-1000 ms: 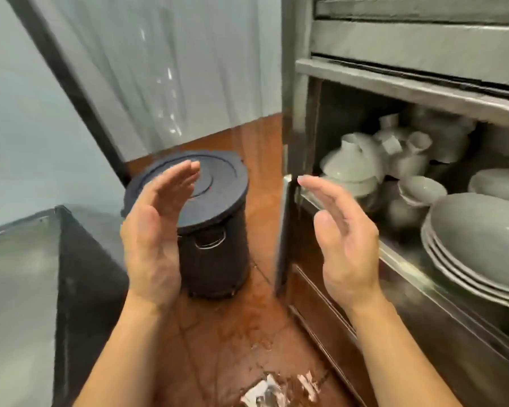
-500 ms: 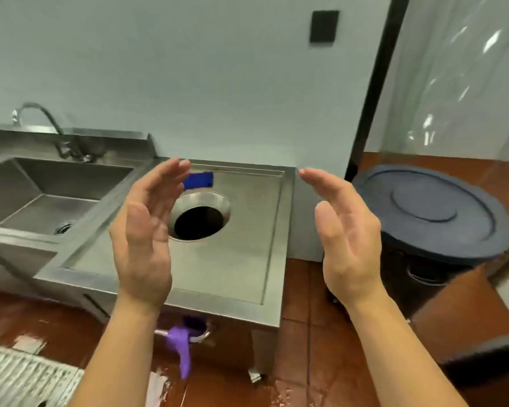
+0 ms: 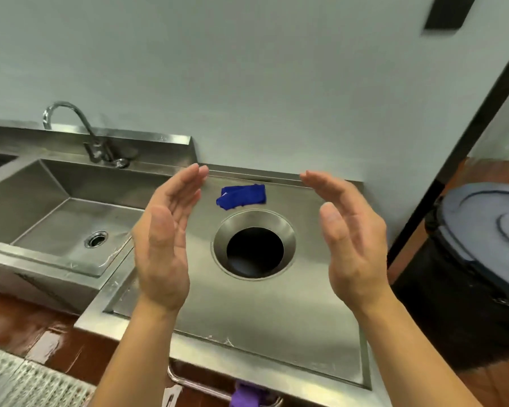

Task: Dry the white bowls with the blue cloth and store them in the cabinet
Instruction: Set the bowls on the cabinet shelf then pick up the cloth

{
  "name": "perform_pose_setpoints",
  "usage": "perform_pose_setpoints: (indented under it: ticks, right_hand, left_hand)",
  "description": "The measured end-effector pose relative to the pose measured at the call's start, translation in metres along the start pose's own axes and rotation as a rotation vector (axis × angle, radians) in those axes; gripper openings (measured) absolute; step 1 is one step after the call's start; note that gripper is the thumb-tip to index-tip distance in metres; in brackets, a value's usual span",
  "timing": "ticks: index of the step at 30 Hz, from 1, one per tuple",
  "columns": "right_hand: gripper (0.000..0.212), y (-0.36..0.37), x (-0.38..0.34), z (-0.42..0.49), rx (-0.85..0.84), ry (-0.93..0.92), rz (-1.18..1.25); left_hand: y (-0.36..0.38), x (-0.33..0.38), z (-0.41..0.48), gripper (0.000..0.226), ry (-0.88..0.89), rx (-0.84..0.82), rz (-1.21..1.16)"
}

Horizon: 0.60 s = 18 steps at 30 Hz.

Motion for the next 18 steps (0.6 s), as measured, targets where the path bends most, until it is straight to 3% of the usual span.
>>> perform_pose_setpoints:
  ticks: [7,10,13,18]
  right_hand:
    - [0.038,0.051,0.099,0.074,0.012,0.069,0.063]
    - [0.038,0.064,0.136,0.101,0.004,0.102,0.062]
    - [0.041,0.068,0.165,0.116,0.007,0.128,0.051]
    - [0.044,0.081,0.240,0.144,-0.004,0.232,-0.047]
  left_hand:
    - [-0.048,-0.076,0.069,0.068,-0.077,0.033,0.093]
    - [-0.062,-0.121,0.100,0.048,-0.170,0.063,0.107]
    - [-0.066,-0.156,0.119,0.044,-0.217,0.067,0.096]
    - [-0.065,-0.241,0.159,0.042,-0.287,-0.032,0.160]
Point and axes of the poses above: each hand's wrist, its own z-axis towards the middle knuckle, its own y-axis out of the palm, x = y × z, the point moved 6 cm from there along z, towards the middle knuckle, and after that the axes turned 7 degrees about -x, right-handed, at the moved point
